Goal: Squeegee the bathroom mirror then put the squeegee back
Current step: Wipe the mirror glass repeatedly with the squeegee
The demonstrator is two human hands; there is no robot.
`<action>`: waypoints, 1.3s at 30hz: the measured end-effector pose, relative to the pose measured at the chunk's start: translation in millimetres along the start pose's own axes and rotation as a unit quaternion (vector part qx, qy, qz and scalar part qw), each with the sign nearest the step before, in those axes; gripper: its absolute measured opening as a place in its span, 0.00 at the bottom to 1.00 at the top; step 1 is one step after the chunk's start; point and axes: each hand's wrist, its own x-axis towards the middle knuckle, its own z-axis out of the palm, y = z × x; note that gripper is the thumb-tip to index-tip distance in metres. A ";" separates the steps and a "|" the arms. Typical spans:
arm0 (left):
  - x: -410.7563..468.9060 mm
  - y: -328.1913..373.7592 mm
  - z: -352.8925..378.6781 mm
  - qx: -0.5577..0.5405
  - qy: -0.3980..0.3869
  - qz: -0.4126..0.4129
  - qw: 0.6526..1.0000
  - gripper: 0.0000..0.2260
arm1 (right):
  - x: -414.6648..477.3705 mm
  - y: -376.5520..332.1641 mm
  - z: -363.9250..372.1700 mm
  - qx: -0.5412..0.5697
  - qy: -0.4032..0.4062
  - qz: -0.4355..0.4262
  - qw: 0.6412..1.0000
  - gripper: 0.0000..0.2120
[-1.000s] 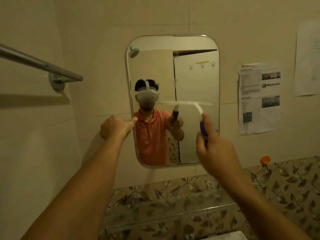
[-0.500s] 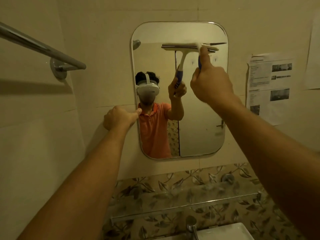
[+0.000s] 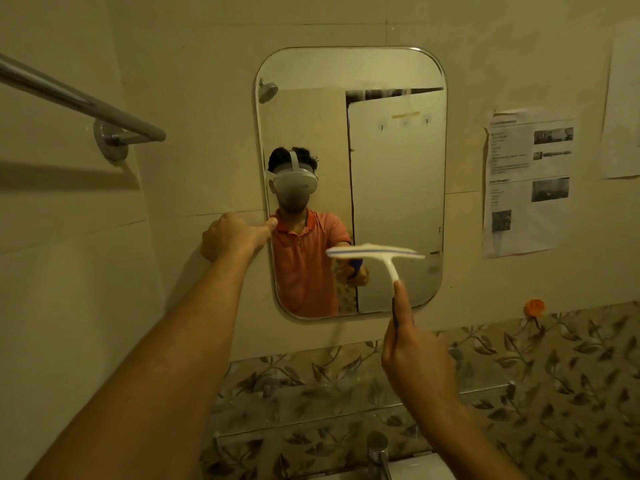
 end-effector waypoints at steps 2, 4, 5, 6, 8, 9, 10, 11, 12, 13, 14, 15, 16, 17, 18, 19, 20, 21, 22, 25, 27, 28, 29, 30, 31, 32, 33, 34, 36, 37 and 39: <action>-0.7 0.0 -0.3 -0.006 0.000 0.005 1.000 0.34 | -19.7 8.3 10.0 -0.008 -0.040 0.013 0.999 0.41; 0.1 -0.2 -0.5 -0.012 -0.002 0.005 1.000 0.35 | -35.3 12.4 17.9 -0.017 -0.082 0.025 0.996 0.39; 0.5 -0.3 -0.4 -0.013 -0.003 0.001 1.000 0.35 | -41.1 15.2 22.1 -0.012 -0.101 0.032 0.994 0.39; 0.2 0.0 -1.0 -0.013 -0.003 0.000 1.000 0.35 | -46.2 17.4 25.5 -0.003 -0.114 0.039 0.993 0.39; -1.1 0.4 -1.9 -0.009 -0.003 0.003 1.000 0.35 | -52.7 23.1 33.0 0.002 -0.139 0.056 0.989 0.39; -1.8 0.5 -2.3 -0.009 -0.003 0.005 1.000 0.34 | -54.5 25.7 33.9 0.003 -0.150 0.064 0.987 0.39; -2.8 0.5 -2.7 -0.011 -0.004 0.007 1.000 0.34 | -56.2 27.9 32.7 0.003 -0.160 0.074 0.984 0.38; -2.9 0.0 -2.5 -0.013 -0.006 0.007 1.000 0.35 | -56.7 28.0 28.0 0.004 -0.163 0.080 0.983 0.38; -2.9 -0.3 -2.7 -0.014 -0.007 0.007 1.000 0.35 | -55.1 25.5 20.0 0.008 -0.165 0.084 0.983 0.38; -2.7 -0.4 -2.7 -0.014 -0.008 0.007 1.000 0.35 | -51.0 20.4 9.6 0.021 -0.161 0.086 0.983 0.38; -2.8 -0.1 -3.5 -0.013 -0.009 0.007 1.000 0.35 | -45.1 12.7 -2.6 0.039 -0.150 0.084 0.984 0.39; -1.6 0.1 -3.6 -0.013 -0.012 0.007 1.000 0.35 | -36.1 3.0 -15.1 0.058 -0.127 0.073 0.988 0.39; -0.8 0.0 -3.5 -0.012 -0.014 0.008 1.000 0.35 | -25.2 -9.2 -28.5 0.076 -0.092 0.052 0.991 0.39; -1.1 -0.1 -3.7 -0.010 -0.016 0.008 1.000 0.35 | -11.8 -23.2 -42.8 0.088 -0.056 0.027 0.994 0.38; -1.4 -0.3 -4.2 -0.009 -0.017 0.008 1.000 0.34 | 4.7 -38.6 -57.3 0.099 -0.018 0.000 0.995 0.36; -1.1 -0.8 -4.4 -0.011 -0.016 0.007 1.000 0.34 | 24.3 -55.4 -73.7 0.113 0.016 -0.022 0.993 0.33; -1.2 -1.0 -5.2 -0.011 -0.014 0.008 1.000 0.34 | 45.9 -70.8 -87.8 0.122 0.042 -0.038 0.991 0.31; -0.7 -1.4 -5.6 -0.012 -0.015 0.009 1.000 0.34 | 68.7 -86.4 -102.1 0.124 0.063 -0.053 0.989 0.29; -0.5 -1.8 -5.6 -0.014 -0.014 0.012 1.000 0.34 | 91.0 -101.3 -115.8 0.120 0.081 -0.065 0.987 0.29; 0.7 -3.3 -4.5 -0.027 -0.017 0.021 0.999 0.34 | 150.6 -137.2 -147.7 0.101 0.119 -0.088 0.984 0.31; 3.1 -5.2 -2.3 -0.032 -0.015 0.025 0.999 0.34 | 179.2 -150.2 -159.6 0.084 0.126 -0.086 0.985 0.31; 3.9 -5.5 -2.1 -0.030 -0.014 0.025 0.999 0.34 | 189.1 -154.1 -163.2 0.076 0.125 -0.083 0.986 0.31; 4.3 -5.1 -2.6 -0.028 -0.016 0.021 0.999 0.34 | 195.1 -156.7 -165.9 0.068 0.121 -0.078 0.987 0.31; 4.8 -4.2 -3.1 -0.025 -0.020 0.016 0.999 0.33 | 197.9 -157.4 -166.0 0.062 0.116 -0.072 0.989 0.32; 6.0 -3.9 -3.5 -0.024 -0.024 0.010 0.999 0.33 | 197.6 -157.0 -164.4 0.057 0.111 -0.067 0.990 0.32; 7.0 -3.7 -3.9 -0.024 -0.027 0.007 0.999 0.33 | 194.9 -155.5 -160.7 0.049 0.107 -0.063 0.991 0.33; 6.4 -3.6 -4.7 -0.024 -0.029 0.005 0.999 0.33 | 189.9 -153.2 -154.9 0.040 0.104 -0.060 0.992 0.34; 5.7 -3.6 -5.1 -0.022 -0.028 0.007 0.999 0.34 | 183.9 -150.4 -147.7 0.032 0.103 -0.059 0.992 0.35; 4.6 -3.5 -4.5 -0.022 -0.022 0.012 0.999 0.33 | 169.6 -144.2 -131.1 0.031 0.102 -0.058 0.993 0.37; 3.7 -3.4 -4.2 -0.023 -0.021 0.016 0.999 0.33 | 160.4 -140.4 -122.0 0.035 0.098 -0.057 0.993 0.37; 3.6 -3.2 -3.9 -0.027 -0.023 0.022 0.999 0.33 | 142.0 -131.8 -102.3 0.034 0.088 -0.049 0.994 0.38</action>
